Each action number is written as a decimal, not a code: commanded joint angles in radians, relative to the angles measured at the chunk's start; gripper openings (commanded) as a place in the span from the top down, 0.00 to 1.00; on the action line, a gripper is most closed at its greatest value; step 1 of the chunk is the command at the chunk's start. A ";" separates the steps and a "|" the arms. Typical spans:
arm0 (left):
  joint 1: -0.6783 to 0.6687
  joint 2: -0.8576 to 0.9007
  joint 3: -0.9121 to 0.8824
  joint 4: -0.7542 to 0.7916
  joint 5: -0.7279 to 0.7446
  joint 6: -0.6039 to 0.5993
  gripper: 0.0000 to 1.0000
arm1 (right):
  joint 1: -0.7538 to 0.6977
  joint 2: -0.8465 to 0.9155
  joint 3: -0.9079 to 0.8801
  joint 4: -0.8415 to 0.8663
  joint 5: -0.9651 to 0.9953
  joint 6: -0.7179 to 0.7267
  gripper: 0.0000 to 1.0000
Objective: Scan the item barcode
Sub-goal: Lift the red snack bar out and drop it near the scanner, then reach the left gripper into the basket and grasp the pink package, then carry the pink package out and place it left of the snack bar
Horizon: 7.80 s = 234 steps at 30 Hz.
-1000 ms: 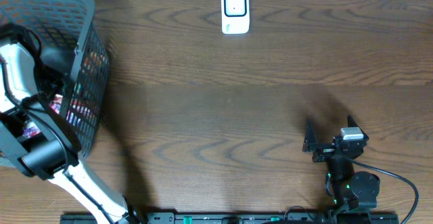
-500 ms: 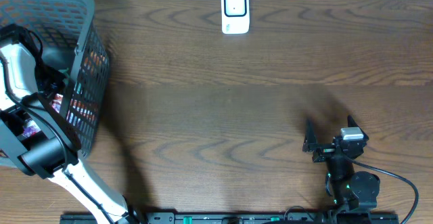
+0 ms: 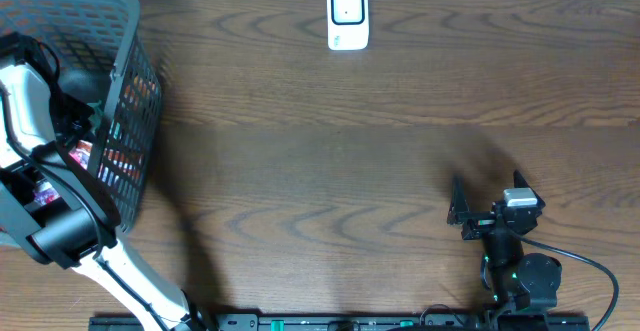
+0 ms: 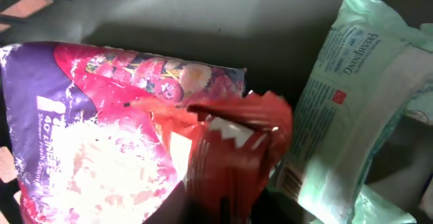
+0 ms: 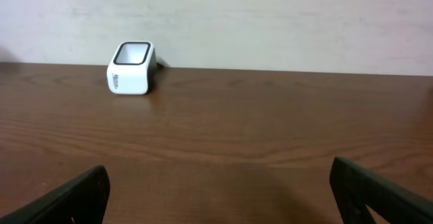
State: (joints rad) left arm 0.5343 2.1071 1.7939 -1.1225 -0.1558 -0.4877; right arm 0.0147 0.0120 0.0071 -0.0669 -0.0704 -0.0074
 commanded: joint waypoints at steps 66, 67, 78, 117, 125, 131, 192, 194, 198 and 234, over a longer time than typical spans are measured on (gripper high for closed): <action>-1.052 -0.076 0.041 0.359 0.348 -0.002 0.92 | -0.007 -0.006 -0.002 -0.004 0.005 0.014 0.01; -1.060 -0.051 0.041 0.372 0.346 -0.002 0.92 | -0.007 -0.006 -0.002 -0.004 0.005 0.014 0.01; -1.156 0.051 0.041 0.631 0.350 0.020 0.35 | -0.007 -0.006 -0.002 -0.004 0.005 0.014 0.01; 0.008 -0.446 -0.198 0.118 0.078 0.037 0.15 | -0.007 -0.006 -0.002 -0.004 0.005 0.014 0.01; -0.023 -0.314 -0.318 0.145 -0.123 0.037 0.15 | -0.007 -0.006 -0.002 -0.004 0.005 0.014 0.01; -0.026 -0.207 -0.318 0.151 -0.123 0.038 0.15 | -0.007 -0.006 -0.002 -0.004 0.005 0.014 0.01; -0.811 -0.781 -0.185 0.277 0.122 0.159 0.93 | -0.006 -0.006 -0.002 -0.004 0.005 0.014 0.01; -0.854 -0.706 -0.185 0.280 0.122 0.159 0.92 | -0.006 -0.006 -0.002 -0.004 0.005 0.014 0.01; -0.905 -0.561 -0.185 0.276 0.122 0.158 0.93 | -0.006 -0.006 -0.002 -0.004 0.005 0.014 0.01; -0.879 -0.726 -0.144 0.160 0.018 0.250 0.02 | -0.006 -0.006 -0.002 -0.004 0.005 0.014 0.01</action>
State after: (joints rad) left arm -0.3832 1.4059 1.6402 -0.9401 -0.0544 -0.3000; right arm 0.0147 0.0120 0.0071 -0.0669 -0.0704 -0.0074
